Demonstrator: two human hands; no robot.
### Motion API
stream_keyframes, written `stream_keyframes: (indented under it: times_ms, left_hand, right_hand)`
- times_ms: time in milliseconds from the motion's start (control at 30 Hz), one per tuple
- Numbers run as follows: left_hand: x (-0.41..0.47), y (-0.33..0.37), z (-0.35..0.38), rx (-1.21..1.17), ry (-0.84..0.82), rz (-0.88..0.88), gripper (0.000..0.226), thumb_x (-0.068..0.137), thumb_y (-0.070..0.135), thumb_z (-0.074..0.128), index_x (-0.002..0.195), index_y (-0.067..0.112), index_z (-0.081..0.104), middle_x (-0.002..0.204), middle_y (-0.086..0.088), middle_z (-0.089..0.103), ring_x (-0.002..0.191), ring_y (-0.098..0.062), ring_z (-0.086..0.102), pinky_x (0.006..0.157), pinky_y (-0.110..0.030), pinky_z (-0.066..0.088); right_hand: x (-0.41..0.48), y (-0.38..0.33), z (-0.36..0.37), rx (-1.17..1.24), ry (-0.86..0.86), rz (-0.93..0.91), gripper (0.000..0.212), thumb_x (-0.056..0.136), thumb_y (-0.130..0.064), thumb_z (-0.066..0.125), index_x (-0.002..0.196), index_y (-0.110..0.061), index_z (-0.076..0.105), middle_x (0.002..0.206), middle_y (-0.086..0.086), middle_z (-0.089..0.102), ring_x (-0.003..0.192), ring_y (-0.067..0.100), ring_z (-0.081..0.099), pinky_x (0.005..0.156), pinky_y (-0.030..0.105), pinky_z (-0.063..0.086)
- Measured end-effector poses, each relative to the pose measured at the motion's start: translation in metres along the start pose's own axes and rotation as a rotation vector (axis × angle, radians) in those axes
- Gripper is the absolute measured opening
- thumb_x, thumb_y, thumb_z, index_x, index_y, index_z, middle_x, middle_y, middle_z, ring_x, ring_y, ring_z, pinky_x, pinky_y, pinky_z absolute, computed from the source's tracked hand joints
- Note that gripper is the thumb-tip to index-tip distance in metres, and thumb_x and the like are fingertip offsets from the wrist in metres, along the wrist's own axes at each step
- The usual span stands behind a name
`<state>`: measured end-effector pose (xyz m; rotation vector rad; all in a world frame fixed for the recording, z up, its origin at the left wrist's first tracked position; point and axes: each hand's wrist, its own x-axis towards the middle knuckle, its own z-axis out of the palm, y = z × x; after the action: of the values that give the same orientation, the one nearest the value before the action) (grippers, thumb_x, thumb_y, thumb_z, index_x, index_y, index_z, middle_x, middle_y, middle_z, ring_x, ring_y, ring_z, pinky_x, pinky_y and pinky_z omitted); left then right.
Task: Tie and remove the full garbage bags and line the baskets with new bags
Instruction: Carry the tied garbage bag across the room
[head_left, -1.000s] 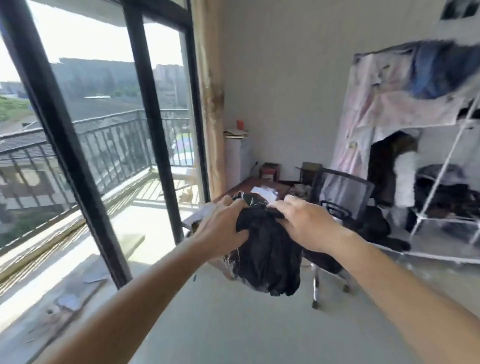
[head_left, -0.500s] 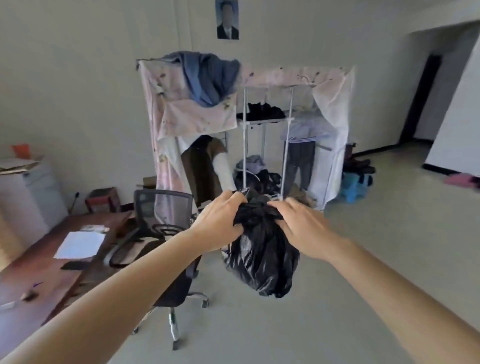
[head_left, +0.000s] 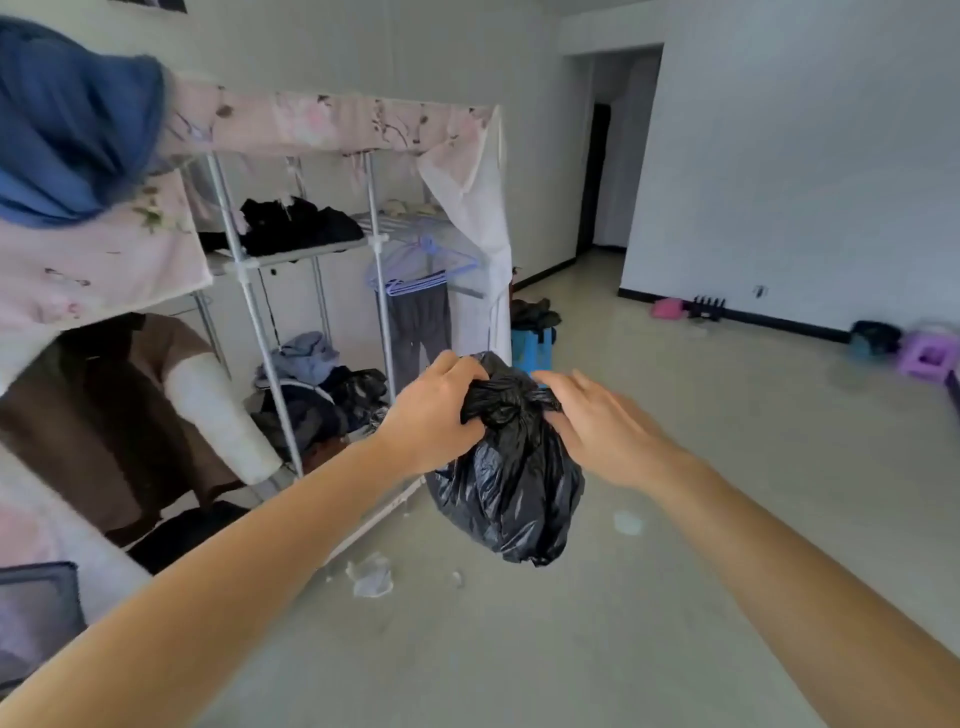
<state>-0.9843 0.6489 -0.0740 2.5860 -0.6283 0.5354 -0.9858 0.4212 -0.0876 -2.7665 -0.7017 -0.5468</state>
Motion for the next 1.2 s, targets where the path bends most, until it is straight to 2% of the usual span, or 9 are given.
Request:
stream_keyframes:
  times_ms: [233,300,400,500,667,867,1033,1200]
  left_hand:
    - [0.181,-0.037,0.102,-0.101,-0.089,0.103,0.032,0.081,0.015,0.067,0.108,0.014,0.050,0.102,-0.001,0.046,0.083,-0.023,0.050,0.066,-0.032,0.038]
    - [0.235,-0.050,0.136,-0.118,-0.102,0.110,0.032,0.081,0.016,0.067,0.107,0.015,0.049,0.102,-0.001,0.047,0.084,-0.021,0.051,0.068,-0.032,0.040]
    - [0.321,-0.071,0.174,-0.124,-0.162,0.116,0.032,0.082,0.017,0.067,0.108,0.016,0.049,0.107,-0.004,0.049,0.088,-0.023,0.054,0.074,-0.039,0.049]
    - [0.406,-0.099,0.195,-0.124,-0.161,0.135,0.032,0.081,0.015,0.067,0.107,0.016,0.049,0.107,-0.004,0.049,0.085,-0.023,0.055,0.074,-0.041,0.050]
    - [0.532,-0.165,0.223,-0.163,-0.075,0.111,0.029,0.081,0.015,0.066,0.102,0.020,0.046,0.099,0.001,0.048,0.079,-0.019,0.054,0.064,-0.030,0.043]
    - [0.682,-0.268,0.293,-0.266,-0.018,0.092,0.032,0.082,0.011,0.065,0.101,0.023,0.043,0.099,0.004,0.045,0.078,-0.011,0.049,0.062,-0.013,0.033]
    - [0.820,-0.330,0.347,-0.281,-0.060,0.117,0.034,0.081,0.012,0.064,0.101,0.027,0.041,0.100,0.004,0.046,0.081,-0.014,0.051,0.067,-0.025,0.037]
    - [0.956,-0.345,0.412,-0.317,-0.091,0.196,0.033,0.080,0.010,0.065,0.102,0.023,0.044,0.103,-0.001,0.049,0.086,-0.019,0.052,0.074,-0.034,0.044]
  right_hand:
    - [0.092,0.141,0.046,-0.020,0.026,0.168,0.049,0.102,-0.026,0.044,0.148,-0.025,0.029,0.137,0.005,0.050,0.117,0.027,0.054,0.092,0.042,0.048]
    - [0.122,0.187,0.067,-0.015,0.040,0.193,0.049,0.102,-0.027,0.043,0.148,-0.026,0.028,0.136,0.003,0.050,0.116,0.025,0.055,0.091,0.040,0.049]
    - [0.178,0.255,0.087,-0.016,0.028,0.229,0.050,0.102,-0.030,0.043,0.149,-0.026,0.027,0.132,0.002,0.051,0.111,0.023,0.057,0.087,0.036,0.049]
    - [0.250,0.314,0.095,-0.017,0.008,0.224,0.050,0.103,-0.032,0.043,0.149,-0.025,0.026,0.132,0.003,0.050,0.111,0.024,0.057,0.088,0.038,0.049]
    - [0.381,0.386,0.118,-0.009,0.022,0.208,0.052,0.102,-0.031,0.042,0.150,-0.025,0.025,0.137,0.004,0.048,0.113,0.024,0.056,0.087,0.036,0.049]
    - [0.530,0.485,0.190,-0.023,0.037,0.209,0.057,0.100,-0.034,0.045,0.152,-0.024,0.024,0.139,0.004,0.048,0.112,0.024,0.056,0.080,0.032,0.043]
    - [0.635,0.575,0.233,0.047,-0.045,0.286,0.062,0.097,-0.036,0.048,0.151,-0.029,0.018,0.141,0.003,0.045,0.116,0.024,0.056,0.091,0.040,0.048]
    - [0.709,0.683,0.263,0.137,0.053,0.411,0.061,0.094,-0.035,0.052,0.148,-0.031,0.023,0.133,0.003,0.049,0.103,0.022,0.058,0.084,0.036,0.047]
